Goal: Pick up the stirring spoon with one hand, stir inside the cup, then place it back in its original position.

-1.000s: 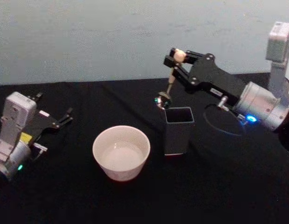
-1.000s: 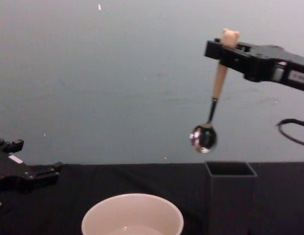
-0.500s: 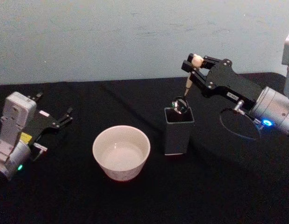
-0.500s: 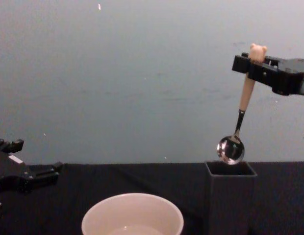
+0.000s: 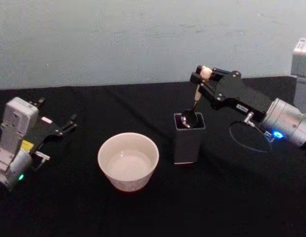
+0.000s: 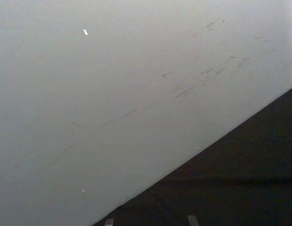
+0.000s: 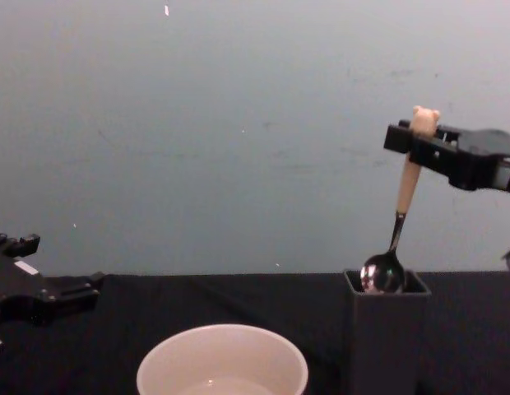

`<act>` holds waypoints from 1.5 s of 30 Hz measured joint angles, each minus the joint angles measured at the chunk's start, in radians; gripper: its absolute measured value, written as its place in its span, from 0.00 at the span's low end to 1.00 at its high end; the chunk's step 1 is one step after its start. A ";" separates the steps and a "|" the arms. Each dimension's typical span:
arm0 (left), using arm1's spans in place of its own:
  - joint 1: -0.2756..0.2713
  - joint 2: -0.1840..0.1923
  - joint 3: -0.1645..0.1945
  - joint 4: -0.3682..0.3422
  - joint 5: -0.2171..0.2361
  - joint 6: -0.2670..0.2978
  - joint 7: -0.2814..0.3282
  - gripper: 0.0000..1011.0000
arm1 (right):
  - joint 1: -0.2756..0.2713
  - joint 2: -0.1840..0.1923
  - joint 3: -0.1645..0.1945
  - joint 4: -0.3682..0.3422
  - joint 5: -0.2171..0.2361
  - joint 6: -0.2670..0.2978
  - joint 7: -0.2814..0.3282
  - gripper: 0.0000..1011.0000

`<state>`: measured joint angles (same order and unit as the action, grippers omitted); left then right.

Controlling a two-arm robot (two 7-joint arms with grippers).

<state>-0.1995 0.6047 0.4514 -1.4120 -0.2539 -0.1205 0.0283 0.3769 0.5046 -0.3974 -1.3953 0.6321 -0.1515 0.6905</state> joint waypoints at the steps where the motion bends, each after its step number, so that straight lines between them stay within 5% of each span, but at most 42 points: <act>1: 0.000 0.000 0.000 0.000 0.000 0.000 0.000 0.99 | 0.000 -0.001 -0.001 0.003 0.000 0.001 0.002 0.21; 21: 0.000 0.000 0.000 0.000 0.000 0.000 0.000 0.99 | 0.068 -0.030 -0.070 0.164 0.021 0.010 0.118 0.21; 45: 0.000 0.000 0.000 0.000 0.000 0.000 0.000 0.99 | 0.108 -0.082 -0.102 0.310 -0.024 0.010 0.110 0.21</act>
<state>-0.1995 0.6047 0.4514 -1.4120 -0.2539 -0.1205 0.0283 0.4850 0.4222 -0.4994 -1.0854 0.6081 -0.1417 0.8007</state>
